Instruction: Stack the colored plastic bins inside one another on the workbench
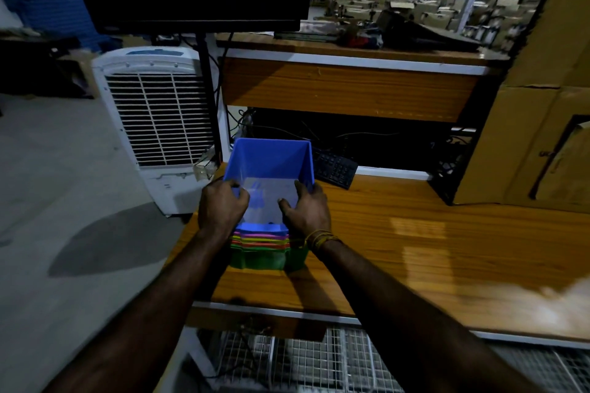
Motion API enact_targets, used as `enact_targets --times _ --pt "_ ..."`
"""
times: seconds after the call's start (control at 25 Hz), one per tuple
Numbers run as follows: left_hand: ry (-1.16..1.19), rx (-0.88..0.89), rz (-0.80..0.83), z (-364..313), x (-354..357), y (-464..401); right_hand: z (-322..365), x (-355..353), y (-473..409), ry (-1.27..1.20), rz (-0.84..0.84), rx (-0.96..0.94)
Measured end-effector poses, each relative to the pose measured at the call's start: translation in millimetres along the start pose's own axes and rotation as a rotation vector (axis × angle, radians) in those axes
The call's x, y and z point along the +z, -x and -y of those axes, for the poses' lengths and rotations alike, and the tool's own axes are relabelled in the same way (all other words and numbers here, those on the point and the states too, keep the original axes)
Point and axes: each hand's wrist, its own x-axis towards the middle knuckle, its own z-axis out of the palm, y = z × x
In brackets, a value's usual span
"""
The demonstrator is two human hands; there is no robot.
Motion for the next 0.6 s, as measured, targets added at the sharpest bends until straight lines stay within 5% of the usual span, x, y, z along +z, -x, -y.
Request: enact_targets --times 0.36,0.6 --pt "-0.127 -0.033 0.086 -1.4 4.7 -5.2 -3.2 -11.3 0.7 -0.021 0.161 -0.016" --pt "-0.113 0.123 0.028 -19.8 26.9 7.8 -27.6 -24.0 15.0 -0.179 0.203 -0.05"
